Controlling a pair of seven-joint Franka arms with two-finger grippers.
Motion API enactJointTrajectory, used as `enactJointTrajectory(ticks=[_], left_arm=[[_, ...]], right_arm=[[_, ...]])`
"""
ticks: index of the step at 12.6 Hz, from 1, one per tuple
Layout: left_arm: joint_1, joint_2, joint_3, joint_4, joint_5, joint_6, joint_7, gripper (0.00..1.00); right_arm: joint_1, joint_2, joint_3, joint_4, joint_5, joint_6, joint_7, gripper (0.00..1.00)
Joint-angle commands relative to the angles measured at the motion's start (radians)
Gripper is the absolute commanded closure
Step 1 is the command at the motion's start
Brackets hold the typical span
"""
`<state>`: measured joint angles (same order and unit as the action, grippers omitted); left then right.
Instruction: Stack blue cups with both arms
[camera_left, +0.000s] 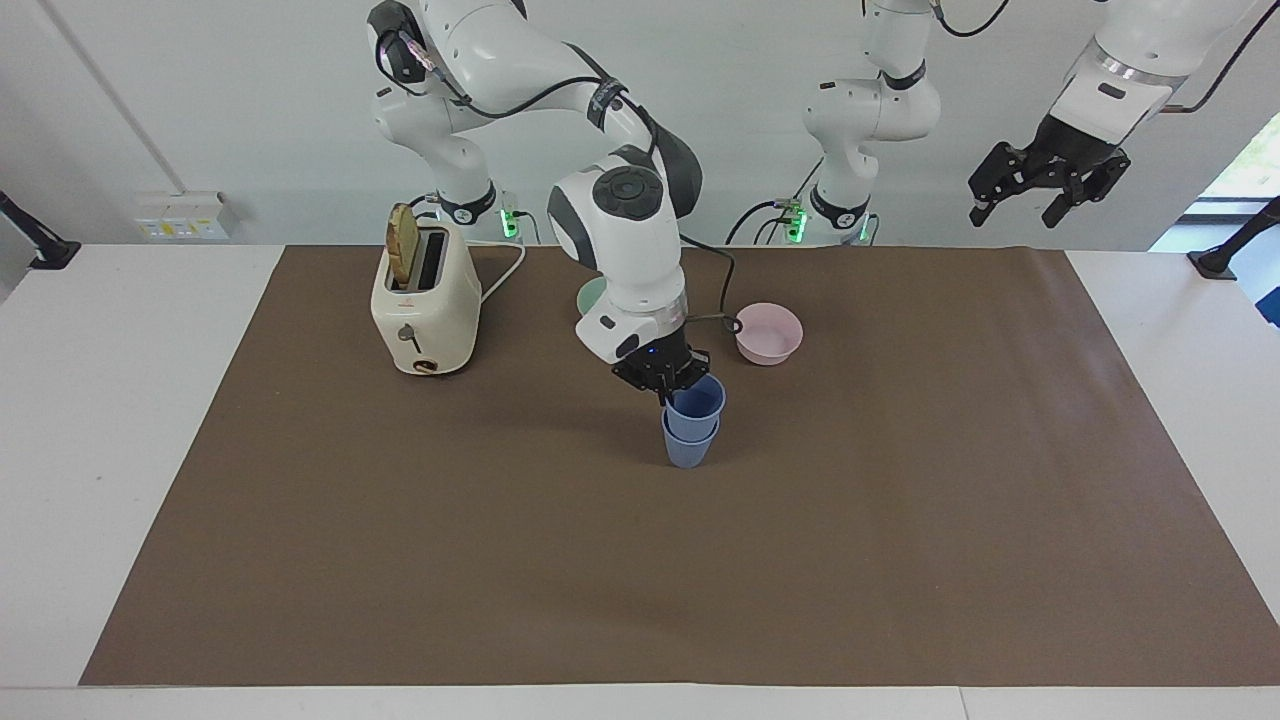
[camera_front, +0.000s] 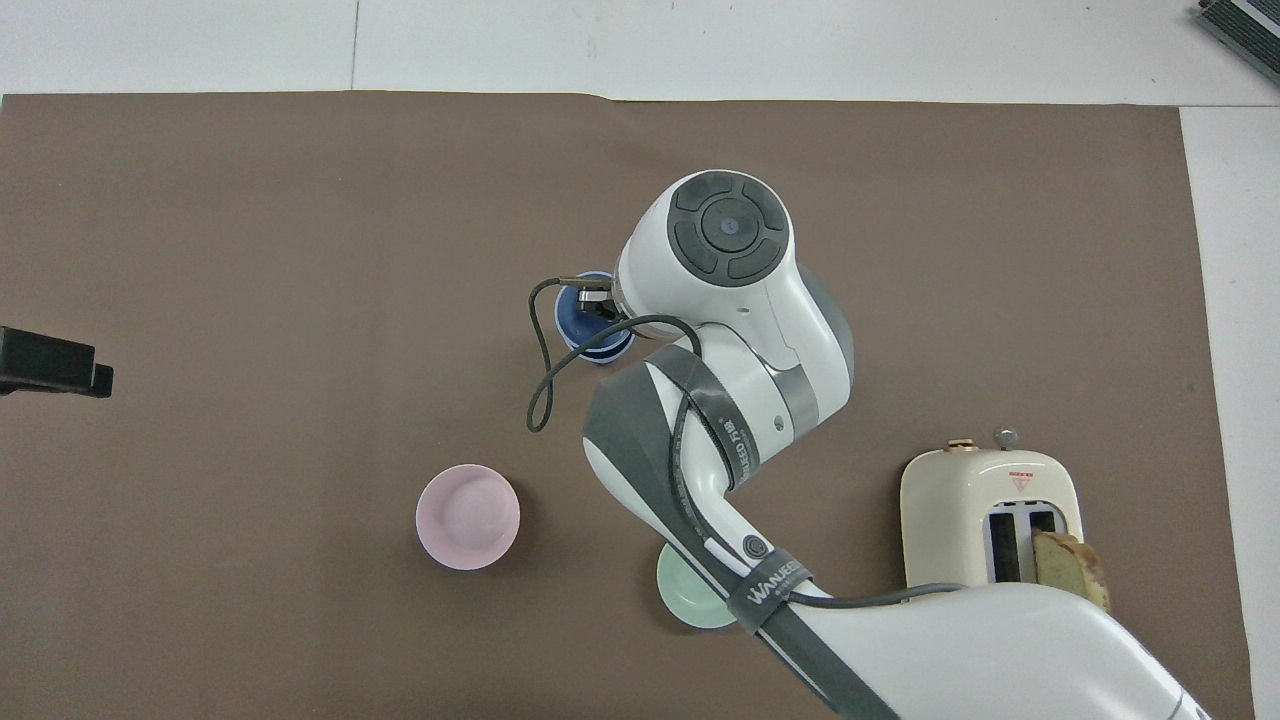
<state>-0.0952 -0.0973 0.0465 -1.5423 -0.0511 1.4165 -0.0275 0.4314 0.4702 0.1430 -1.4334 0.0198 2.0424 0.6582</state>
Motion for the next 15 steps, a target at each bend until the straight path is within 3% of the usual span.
enactJointTrajectory(ticks=[1,3,4,7,9,11,15], left_arm=[[0.011,-0.025,-0.008,-0.027,0.017,0.015,-0.009,0.00],[0.011,-0.025,-0.008,-0.027,0.019,0.015,-0.009,0.00],[0.011,-0.025,-0.008,-0.027,0.019,0.015,-0.009,0.00],[0.011,-0.025,-0.008,-0.027,0.019,0.015,-0.009,0.00],[0.011,-0.025,-0.008,-0.027,0.019,0.015,-0.009,0.00],[0.011,-0.025,-0.008,-0.027,0.019,0.015,-0.009,0.00],[0.011,-0.025,-0.008,-0.027,0.019,0.015,-0.009,0.00]], right_arm=[[0.004,-0.009,0.000,-0.007,-0.009,0.016,0.018,0.50],[0.006,-0.021,0.000,-0.002,-0.008,0.007,0.020,0.14],[-0.002,-0.053,0.000,-0.008,-0.009,-0.005,0.024,0.06],[-0.069,-0.201,-0.010,-0.079,-0.049,-0.158,0.006,0.00],[-0.153,-0.339,-0.006,-0.207,-0.057,-0.162,-0.029,0.00],[-0.247,-0.430,-0.006,-0.261,-0.057,-0.194,-0.099,0.00],[-0.413,-0.498,-0.011,-0.239,-0.055,-0.303,-0.312,0.00]])
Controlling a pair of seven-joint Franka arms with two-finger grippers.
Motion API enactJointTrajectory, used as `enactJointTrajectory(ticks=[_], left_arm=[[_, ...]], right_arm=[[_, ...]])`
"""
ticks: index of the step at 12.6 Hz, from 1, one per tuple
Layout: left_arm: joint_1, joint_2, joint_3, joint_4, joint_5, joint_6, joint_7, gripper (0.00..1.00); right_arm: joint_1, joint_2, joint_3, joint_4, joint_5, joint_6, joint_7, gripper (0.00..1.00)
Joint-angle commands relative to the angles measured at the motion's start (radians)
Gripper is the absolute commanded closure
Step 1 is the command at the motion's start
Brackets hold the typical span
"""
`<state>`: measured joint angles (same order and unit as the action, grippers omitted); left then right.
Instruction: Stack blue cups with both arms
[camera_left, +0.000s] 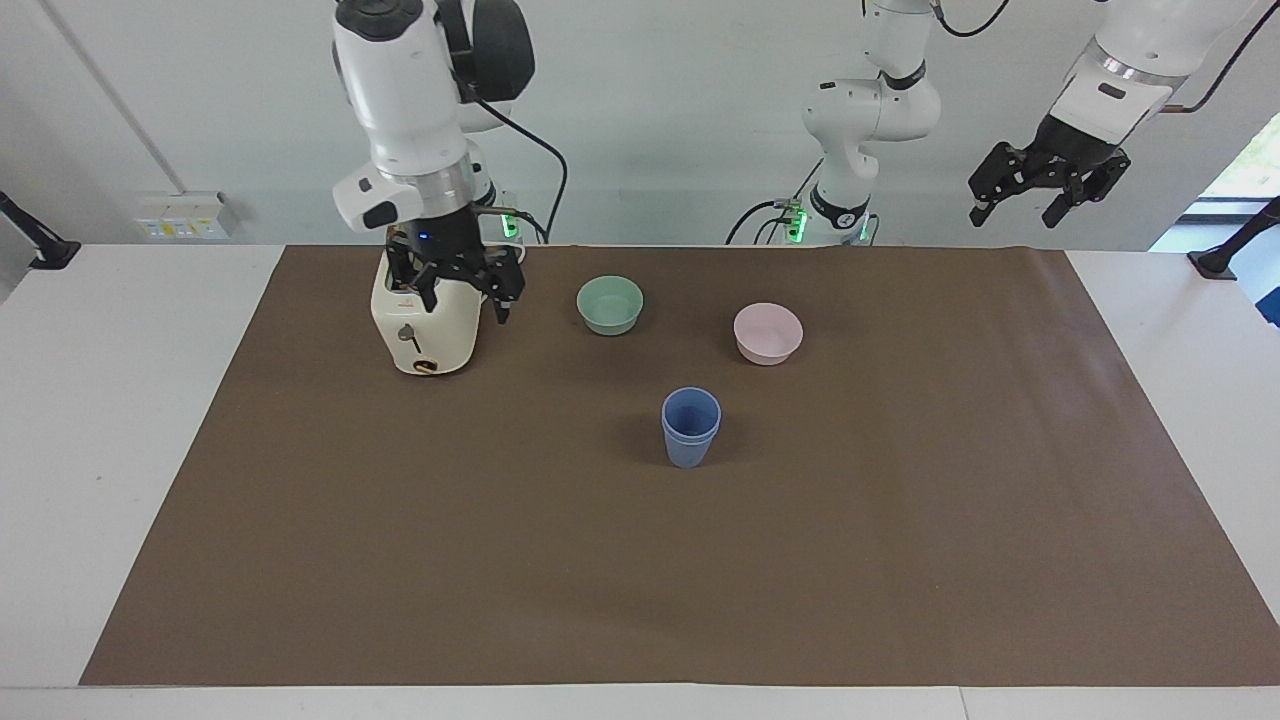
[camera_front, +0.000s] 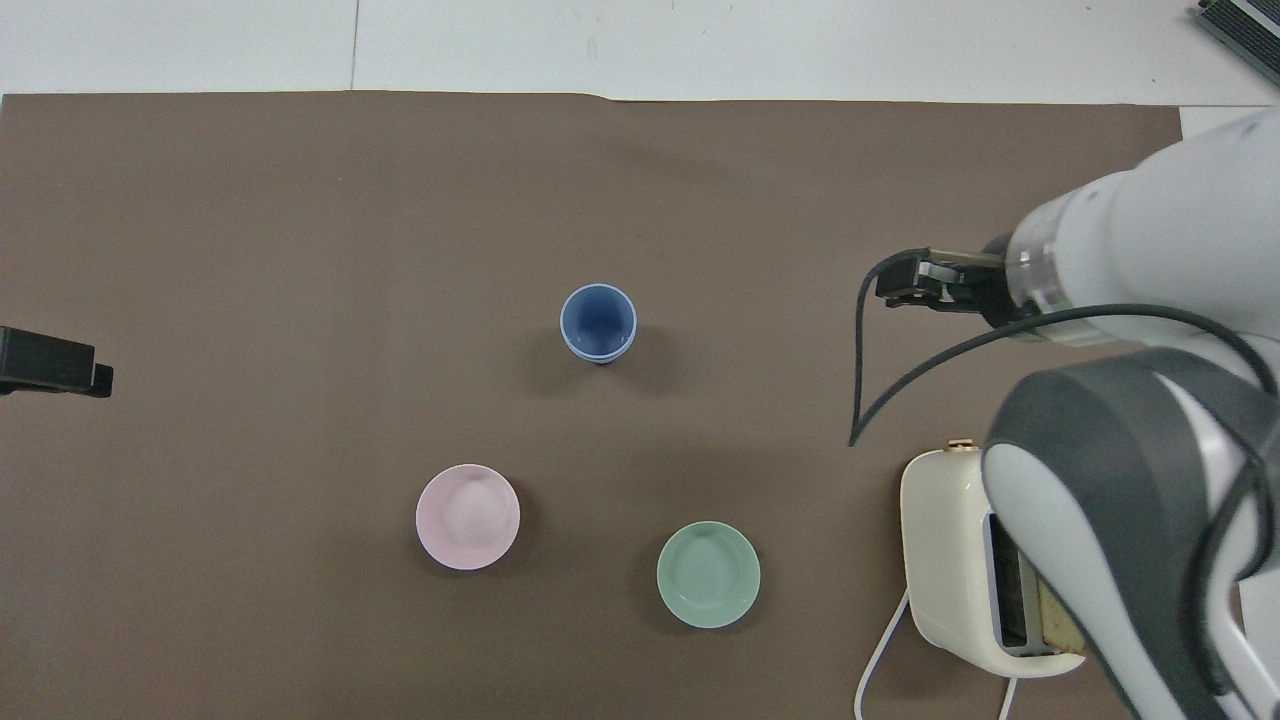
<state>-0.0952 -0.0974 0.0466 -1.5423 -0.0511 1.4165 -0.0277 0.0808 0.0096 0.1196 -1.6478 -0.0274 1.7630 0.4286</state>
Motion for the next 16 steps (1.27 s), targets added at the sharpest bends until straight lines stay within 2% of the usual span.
enactJointTrajectory(ticks=[1,7,12,16], left_arm=[[0.011,-0.025,-0.008,-0.027,0.019,0.015,-0.009,0.00],[0.011,-0.025,-0.008,-0.027,0.019,0.015,-0.009,0.00],[0.011,-0.025,-0.008,-0.027,0.017,0.015,-0.009,0.00],[0.011,-0.025,-0.008,-0.027,0.019,0.015,-0.009,0.00]], right_arm=[[-0.093,-0.039,0.011,-0.001,-0.008,-0.051,-0.140,0.00],[-0.150,-0.016,0.011,0.190,-0.002,-0.299,-0.206,0.00],[-0.150,-0.002,0.009,0.203,-0.005,-0.290,-0.247,0.00],[-0.150,-0.034,0.006,0.157,-0.003,-0.278,-0.254,0.00]])
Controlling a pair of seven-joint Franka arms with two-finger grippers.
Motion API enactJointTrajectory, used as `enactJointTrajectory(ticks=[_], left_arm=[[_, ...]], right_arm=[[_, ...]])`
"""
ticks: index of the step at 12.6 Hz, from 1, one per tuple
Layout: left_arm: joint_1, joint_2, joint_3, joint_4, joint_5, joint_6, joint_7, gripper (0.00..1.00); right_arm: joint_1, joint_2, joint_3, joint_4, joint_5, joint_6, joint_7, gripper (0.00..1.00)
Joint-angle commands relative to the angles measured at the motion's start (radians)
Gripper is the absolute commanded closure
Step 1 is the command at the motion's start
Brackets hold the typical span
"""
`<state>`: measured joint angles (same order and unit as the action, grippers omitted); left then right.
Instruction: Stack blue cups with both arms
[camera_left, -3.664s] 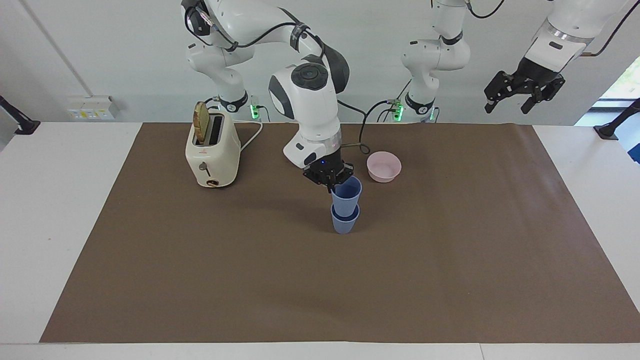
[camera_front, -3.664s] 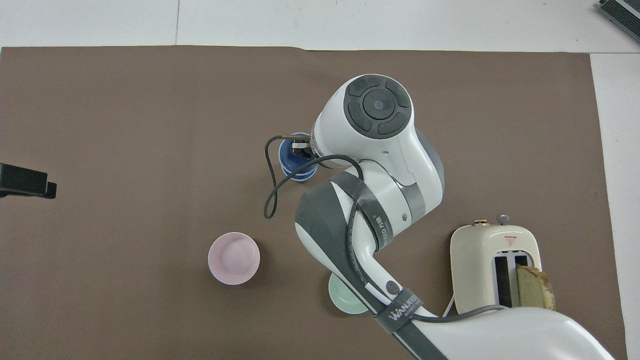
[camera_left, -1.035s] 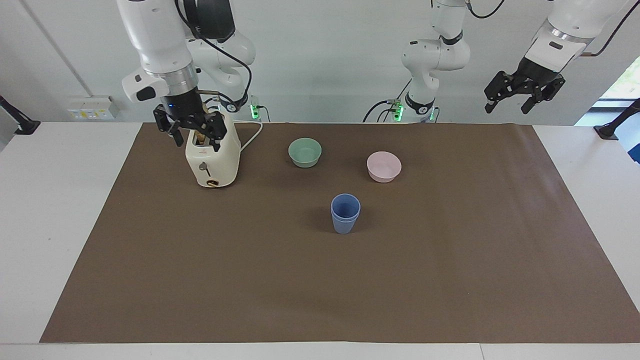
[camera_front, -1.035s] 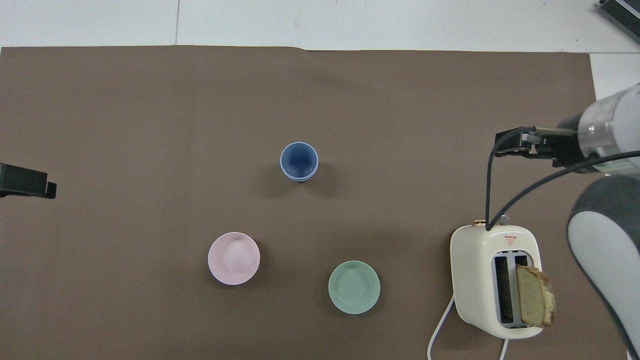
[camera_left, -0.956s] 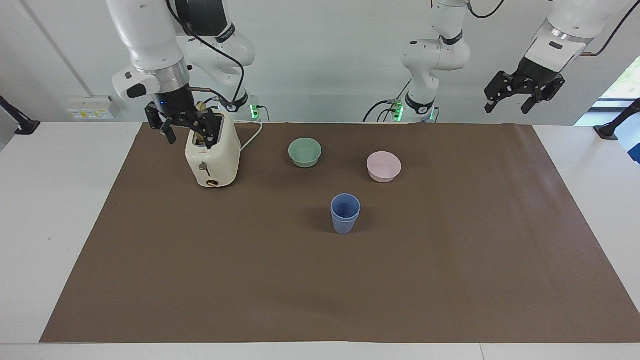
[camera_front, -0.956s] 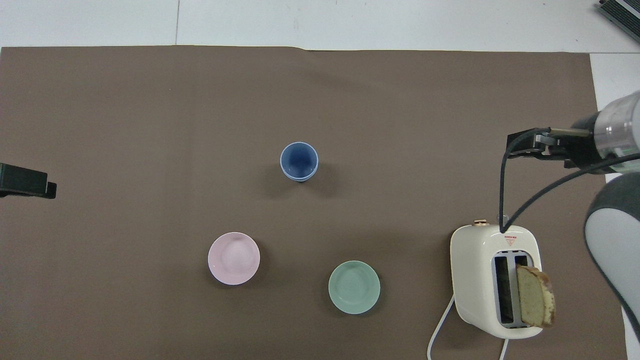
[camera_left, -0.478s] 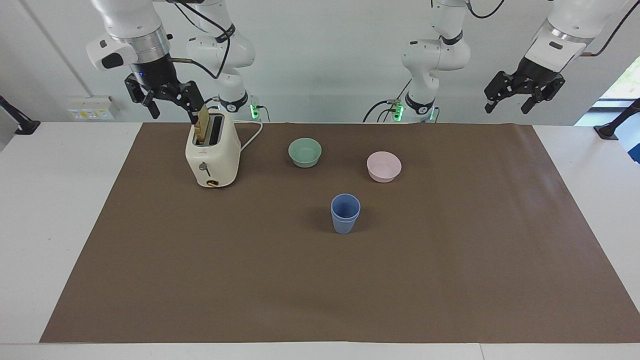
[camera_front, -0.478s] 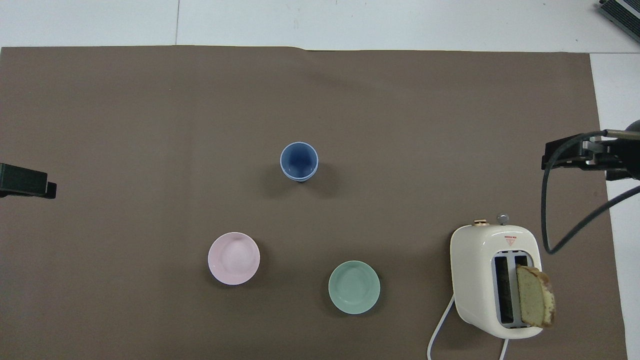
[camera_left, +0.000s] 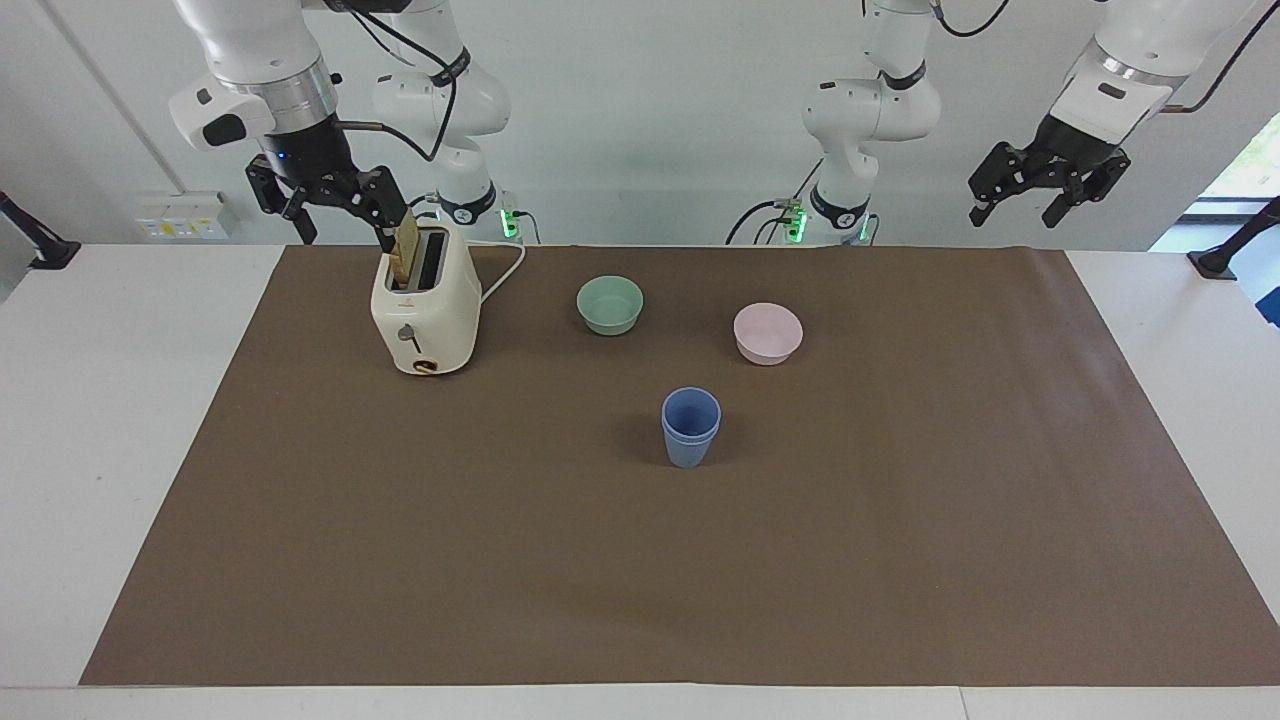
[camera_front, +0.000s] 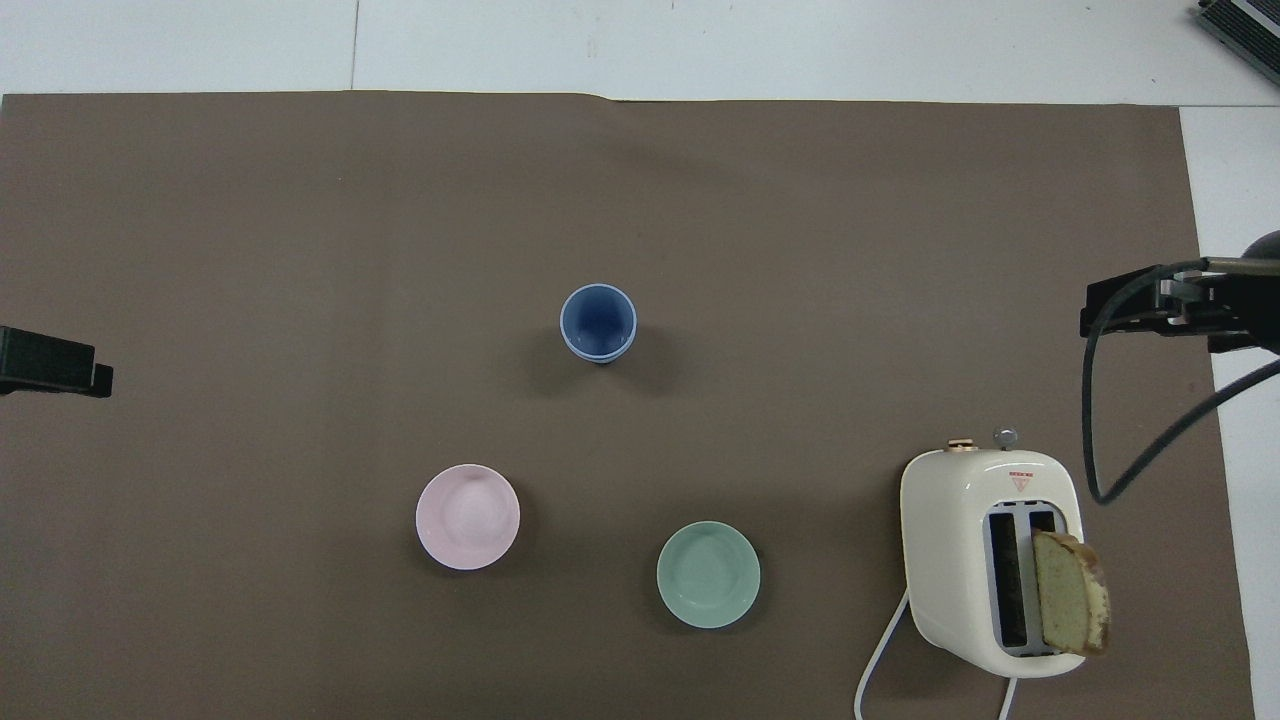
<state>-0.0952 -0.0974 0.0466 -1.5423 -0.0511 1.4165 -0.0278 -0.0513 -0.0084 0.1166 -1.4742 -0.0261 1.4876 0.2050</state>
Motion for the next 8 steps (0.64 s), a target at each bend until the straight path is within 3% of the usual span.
enactJointTrajectory(ticks=[1,8], left_arm=[[0.011,-0.025,-0.008,-0.027,0.019,0.015,-0.009,0.00],[0.011,-0.025,-0.008,-0.027,0.019,0.015,-0.009,0.00]], right_arm=[[-0.018,-0.019,0.009,-0.018,-0.005,-0.006,-0.033,0.00],[-0.018,-0.024,0.011,-0.026,0.008,-0.020,-0.027,0.00]])
